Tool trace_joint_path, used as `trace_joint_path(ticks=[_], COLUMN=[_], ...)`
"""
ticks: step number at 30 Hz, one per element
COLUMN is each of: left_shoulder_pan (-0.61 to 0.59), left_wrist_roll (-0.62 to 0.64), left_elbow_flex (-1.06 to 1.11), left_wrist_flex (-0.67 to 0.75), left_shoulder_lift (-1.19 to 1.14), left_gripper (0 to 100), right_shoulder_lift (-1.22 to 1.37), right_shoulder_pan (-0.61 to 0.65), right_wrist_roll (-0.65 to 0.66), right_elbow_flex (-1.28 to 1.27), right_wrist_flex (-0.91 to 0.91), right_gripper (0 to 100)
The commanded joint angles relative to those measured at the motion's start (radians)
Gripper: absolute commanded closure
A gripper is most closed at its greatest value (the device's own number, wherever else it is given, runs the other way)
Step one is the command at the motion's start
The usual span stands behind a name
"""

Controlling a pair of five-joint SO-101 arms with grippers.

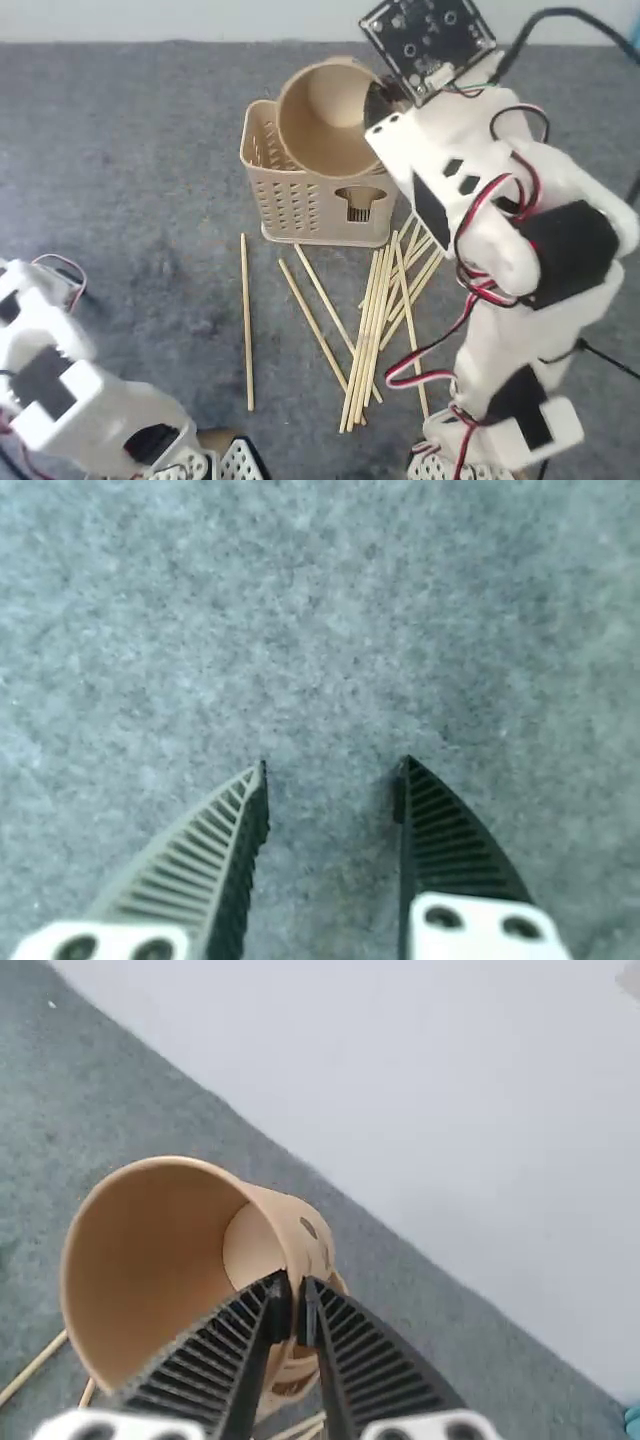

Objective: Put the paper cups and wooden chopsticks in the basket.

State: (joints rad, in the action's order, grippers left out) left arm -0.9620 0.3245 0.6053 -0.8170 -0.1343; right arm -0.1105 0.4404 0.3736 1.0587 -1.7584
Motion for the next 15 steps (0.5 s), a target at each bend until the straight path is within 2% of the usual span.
trace_joint_path(ticks=[1, 5, 10, 15], left_shoulder_pan=[0.018, 0.018, 0.018, 0.021], left_wrist_roll=[-0.005, -0.054, -0.055, -0.058], left_elbow_flex=[-0.039, -0.039, -0.039, -0.028], left_wrist_flex=[-0.006, -0.008, -0.011, -0.008], left_shoulder_lift=[0.002, 0.002, 0.002, 0.005], left_gripper=[85, 87, 88, 88], right_shoulder_lift=[-0.107, -0.139, -0.117, -0.050], right_shoulder_pan=[-0.019, -0.044, -0.113, -0.128], right_wrist_roll=[0.015, 0.018, 0.037, 0.037], right_elbow_flex=[-0.037, -0.107, -0.209, -0.212], right_wrist_flex=[-0.033, -0.031, 0.035, 0.093], right_gripper=[99.0, 99.0, 99.0, 99.0])
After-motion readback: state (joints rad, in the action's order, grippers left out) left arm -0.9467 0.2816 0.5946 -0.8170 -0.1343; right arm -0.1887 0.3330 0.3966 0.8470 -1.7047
